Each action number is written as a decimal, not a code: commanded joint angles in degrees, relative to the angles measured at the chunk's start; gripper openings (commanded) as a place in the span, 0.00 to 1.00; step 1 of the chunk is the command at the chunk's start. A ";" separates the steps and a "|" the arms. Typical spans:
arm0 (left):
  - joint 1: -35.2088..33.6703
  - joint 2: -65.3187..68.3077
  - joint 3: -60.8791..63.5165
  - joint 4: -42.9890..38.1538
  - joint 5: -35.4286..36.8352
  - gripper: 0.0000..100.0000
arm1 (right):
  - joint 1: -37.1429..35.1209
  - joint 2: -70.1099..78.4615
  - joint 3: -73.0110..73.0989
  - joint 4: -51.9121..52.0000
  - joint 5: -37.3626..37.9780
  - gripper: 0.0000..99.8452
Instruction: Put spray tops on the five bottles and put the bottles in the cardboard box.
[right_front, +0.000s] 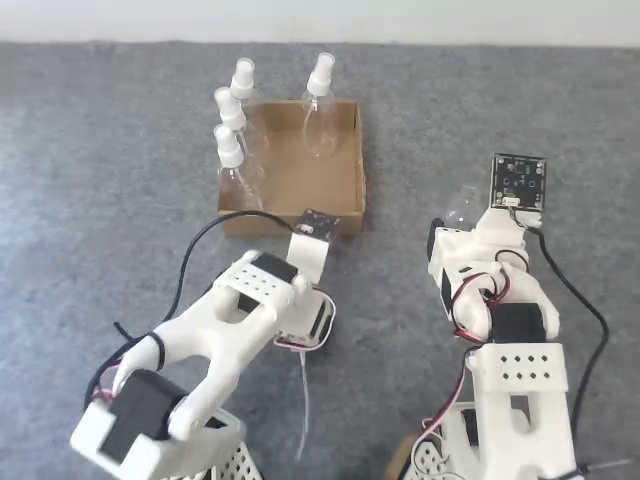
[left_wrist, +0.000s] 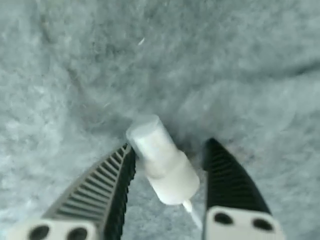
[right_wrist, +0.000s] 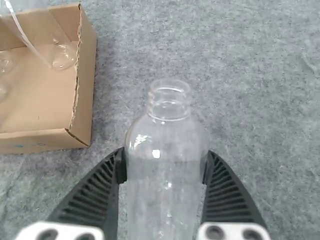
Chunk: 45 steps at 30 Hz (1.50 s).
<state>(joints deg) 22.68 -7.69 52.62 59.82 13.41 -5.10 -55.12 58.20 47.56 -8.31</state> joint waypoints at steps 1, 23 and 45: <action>0.00 -0.18 -2.07 -0.79 -1.05 0.14 | 0.22 -1.19 -0.35 -0.75 -0.26 0.08; -1.67 -16.62 5.32 -3.78 -6.77 0.01 | 0.22 -1.19 -0.35 -1.19 -0.53 0.08; -11.96 -19.60 6.55 -4.13 -9.93 0.03 | -3.47 -1.54 3.34 -5.49 -0.26 0.08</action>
<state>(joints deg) 10.73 -32.22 60.62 57.10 4.00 -8.00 -55.12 62.24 43.34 -8.31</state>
